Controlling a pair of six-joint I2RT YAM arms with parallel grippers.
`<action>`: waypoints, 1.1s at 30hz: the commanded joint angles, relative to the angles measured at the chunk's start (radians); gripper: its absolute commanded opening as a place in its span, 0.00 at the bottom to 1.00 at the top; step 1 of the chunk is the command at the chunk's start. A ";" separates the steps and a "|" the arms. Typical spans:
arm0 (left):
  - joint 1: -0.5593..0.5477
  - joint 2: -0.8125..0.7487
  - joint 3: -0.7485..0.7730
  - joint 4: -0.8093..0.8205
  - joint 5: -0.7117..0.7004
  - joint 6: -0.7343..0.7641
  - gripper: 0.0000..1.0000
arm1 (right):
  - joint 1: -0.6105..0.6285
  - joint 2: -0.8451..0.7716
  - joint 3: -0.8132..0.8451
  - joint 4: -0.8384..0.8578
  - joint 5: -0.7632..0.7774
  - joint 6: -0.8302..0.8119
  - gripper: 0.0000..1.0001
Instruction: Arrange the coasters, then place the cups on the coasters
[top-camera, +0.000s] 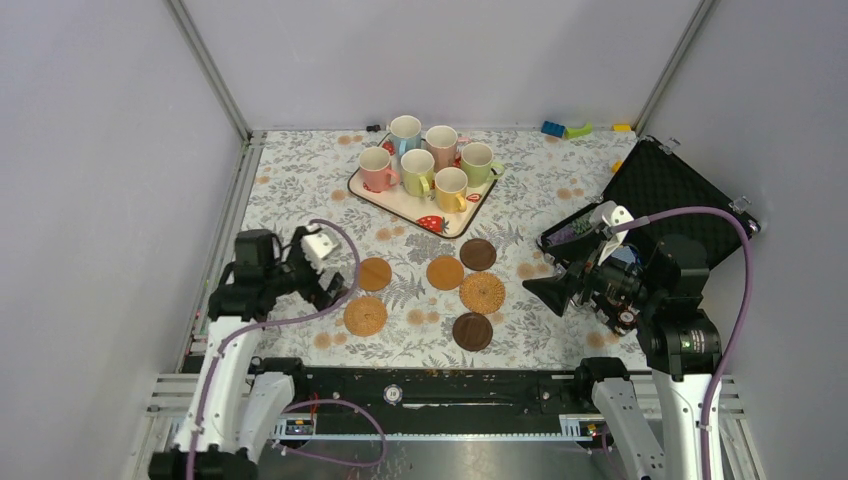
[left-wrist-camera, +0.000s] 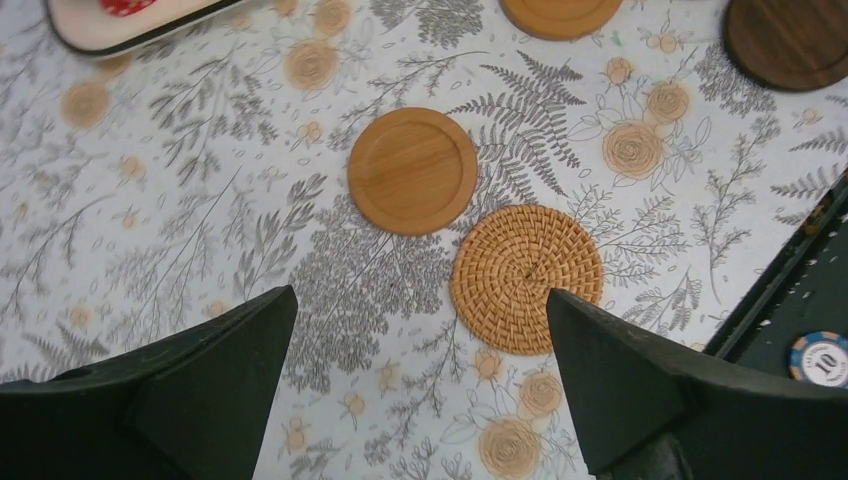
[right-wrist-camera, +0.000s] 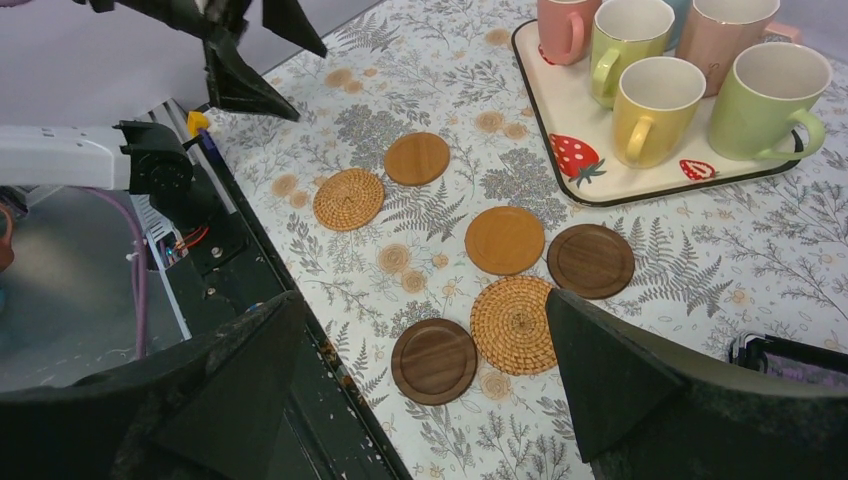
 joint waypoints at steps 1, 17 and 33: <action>-0.261 0.091 -0.029 0.249 -0.309 -0.097 0.99 | 0.002 0.004 -0.007 0.051 -0.007 0.001 0.98; -0.503 0.607 -0.020 0.642 -0.864 -0.132 0.99 | 0.001 -0.013 -0.027 0.048 0.022 -0.026 0.98; -0.459 0.814 0.035 0.692 -0.999 -0.137 0.99 | 0.001 -0.029 -0.034 0.048 0.018 -0.034 0.98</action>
